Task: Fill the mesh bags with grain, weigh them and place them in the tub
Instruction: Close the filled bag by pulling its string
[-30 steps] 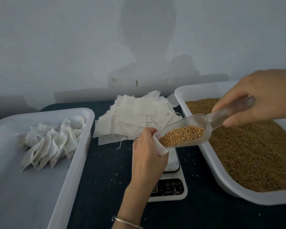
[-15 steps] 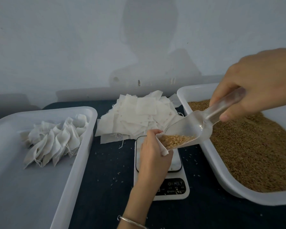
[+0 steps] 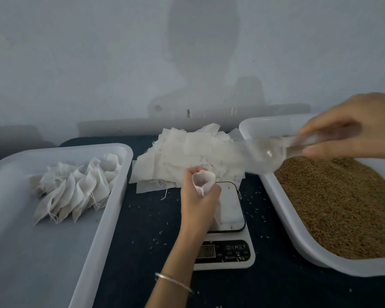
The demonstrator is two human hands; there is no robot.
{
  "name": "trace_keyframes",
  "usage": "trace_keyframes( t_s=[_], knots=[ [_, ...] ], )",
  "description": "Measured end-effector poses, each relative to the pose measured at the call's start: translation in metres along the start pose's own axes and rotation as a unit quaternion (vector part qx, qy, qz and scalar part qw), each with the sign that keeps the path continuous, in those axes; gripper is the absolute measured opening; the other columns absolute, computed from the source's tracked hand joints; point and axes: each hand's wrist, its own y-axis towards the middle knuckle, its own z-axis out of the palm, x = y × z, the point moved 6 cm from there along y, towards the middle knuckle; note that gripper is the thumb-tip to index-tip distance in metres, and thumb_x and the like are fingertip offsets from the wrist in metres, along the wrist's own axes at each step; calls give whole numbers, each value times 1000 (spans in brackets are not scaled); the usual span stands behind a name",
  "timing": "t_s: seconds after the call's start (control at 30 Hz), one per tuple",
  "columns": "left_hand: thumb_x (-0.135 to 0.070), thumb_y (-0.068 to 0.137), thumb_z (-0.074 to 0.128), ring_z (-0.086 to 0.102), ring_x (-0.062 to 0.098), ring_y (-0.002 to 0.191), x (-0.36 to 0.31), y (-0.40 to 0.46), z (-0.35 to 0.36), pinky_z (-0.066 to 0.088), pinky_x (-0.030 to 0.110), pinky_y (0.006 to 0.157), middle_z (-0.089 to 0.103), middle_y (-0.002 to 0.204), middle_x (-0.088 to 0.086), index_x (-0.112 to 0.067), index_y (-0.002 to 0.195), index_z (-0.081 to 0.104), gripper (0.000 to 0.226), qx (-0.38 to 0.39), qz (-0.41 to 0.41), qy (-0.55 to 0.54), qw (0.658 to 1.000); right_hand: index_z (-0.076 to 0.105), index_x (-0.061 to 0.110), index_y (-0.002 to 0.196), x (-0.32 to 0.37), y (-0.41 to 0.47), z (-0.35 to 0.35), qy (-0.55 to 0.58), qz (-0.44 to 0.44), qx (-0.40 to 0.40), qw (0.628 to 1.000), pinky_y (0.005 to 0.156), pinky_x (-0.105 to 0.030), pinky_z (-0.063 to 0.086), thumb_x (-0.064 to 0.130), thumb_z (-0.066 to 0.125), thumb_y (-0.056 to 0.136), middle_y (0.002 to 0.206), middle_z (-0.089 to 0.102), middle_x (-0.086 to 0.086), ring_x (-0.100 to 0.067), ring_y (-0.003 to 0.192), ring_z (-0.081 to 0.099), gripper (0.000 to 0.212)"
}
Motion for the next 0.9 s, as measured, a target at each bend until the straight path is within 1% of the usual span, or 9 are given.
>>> trace_keyframes(
  t_s=[0.07,0.13,0.23,0.3,0.43,0.53,0.6,0.7,0.9],
  knots=[
    [2,81,60,53,1,59,-5,9,-2,46,18,51,56,84,-5,-22,98,50,30,-15,11,-21,1000,63,57,102,-21,-5,16,60,34,-38,997,64,-30,53,77,58,58,77,70,24,3,70,64,49],
    [-4,80,68,56,5,71,-3,15,3,48,18,60,56,93,-8,-26,106,48,39,15,19,14,1000,68,46,100,-48,-9,23,143,74,-144,976,60,-24,55,65,60,60,75,71,16,-7,68,66,45],
    [-32,73,80,51,-10,102,-1,10,-1,43,12,85,50,114,-17,-38,129,38,70,51,54,96,993,63,59,87,-67,-21,55,208,100,-215,949,72,-37,53,65,59,69,77,70,18,-16,74,65,19],
    [-52,69,73,45,-9,120,1,5,-11,38,18,99,48,129,-20,-42,140,27,85,50,77,86,992,59,66,81,-80,-28,73,213,133,-250,935,66,-33,50,58,59,79,75,68,18,-17,73,64,8],
    [-59,76,50,44,-1,129,6,0,-46,31,28,110,47,140,-13,-38,142,29,72,-47,58,-56,996,65,46,90,-90,-36,98,186,172,-261,931,59,-25,40,48,60,86,68,66,14,-12,71,62,7],
    [-53,76,46,55,4,119,20,-4,-78,36,32,107,60,125,-6,-25,133,46,63,-177,29,-125,976,65,39,95,-87,-36,101,130,185,-254,940,57,-24,36,41,60,88,69,65,11,-7,68,57,9],
    [-42,85,41,61,12,110,29,-11,-90,42,36,103,65,110,1,-18,118,56,43,-228,27,-121,966,65,33,106,-89,-36,101,88,206,-258,940,58,-24,32,40,60,89,72,60,17,-2,67,52,19],
    [-34,90,39,63,18,94,38,-16,-90,50,33,86,64,93,5,-23,94,60,24,-235,35,-85,968,64,27,117,-92,-37,101,52,224,-257,939,58,-24,32,42,57,89,75,57,19,-2,69,50,33],
    [-29,93,38,63,8,84,42,-9,-86,52,17,70,65,87,-6,-26,90,60,22,-222,57,-55,972,65,29,112,-89,-36,103,45,222,-246,942,58,-25,35,46,56,88,75,61,15,-2,70,52,31]
  ],
)
